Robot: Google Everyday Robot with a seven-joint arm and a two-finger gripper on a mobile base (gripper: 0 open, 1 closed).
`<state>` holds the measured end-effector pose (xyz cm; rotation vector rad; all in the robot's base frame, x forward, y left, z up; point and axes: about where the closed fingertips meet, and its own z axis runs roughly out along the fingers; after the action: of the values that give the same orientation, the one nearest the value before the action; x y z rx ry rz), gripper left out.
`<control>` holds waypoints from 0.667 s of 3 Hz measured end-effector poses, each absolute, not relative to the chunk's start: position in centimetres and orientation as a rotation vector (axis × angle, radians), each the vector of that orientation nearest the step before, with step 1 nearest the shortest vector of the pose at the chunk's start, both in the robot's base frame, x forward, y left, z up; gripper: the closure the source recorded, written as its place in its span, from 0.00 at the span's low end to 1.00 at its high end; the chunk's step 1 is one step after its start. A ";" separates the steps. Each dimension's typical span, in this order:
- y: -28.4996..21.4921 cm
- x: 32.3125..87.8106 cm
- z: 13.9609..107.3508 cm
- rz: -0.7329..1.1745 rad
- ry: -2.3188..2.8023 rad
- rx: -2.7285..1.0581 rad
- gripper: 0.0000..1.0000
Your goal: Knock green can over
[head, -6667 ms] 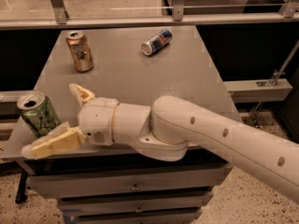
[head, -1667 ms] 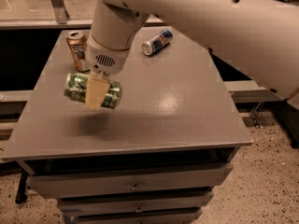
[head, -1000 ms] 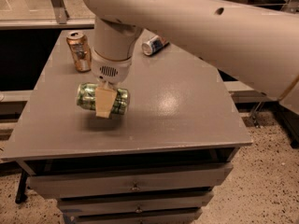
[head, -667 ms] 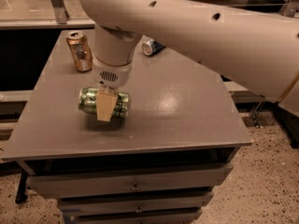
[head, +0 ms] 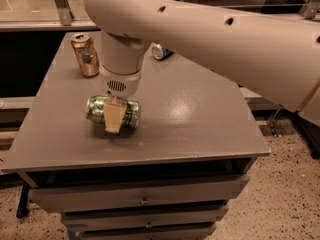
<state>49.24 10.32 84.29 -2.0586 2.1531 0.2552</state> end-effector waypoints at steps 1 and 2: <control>10.0 48.8 84.0 0.262 2.166 -2.056 0.00; 10.0 48.7 84.0 0.263 2.168 -2.054 0.00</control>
Offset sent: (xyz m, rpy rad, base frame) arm -0.0034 -0.0014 -0.0052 -0.0026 0.0162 -0.0064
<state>48.71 9.97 83.99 -2.0541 2.1681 0.2629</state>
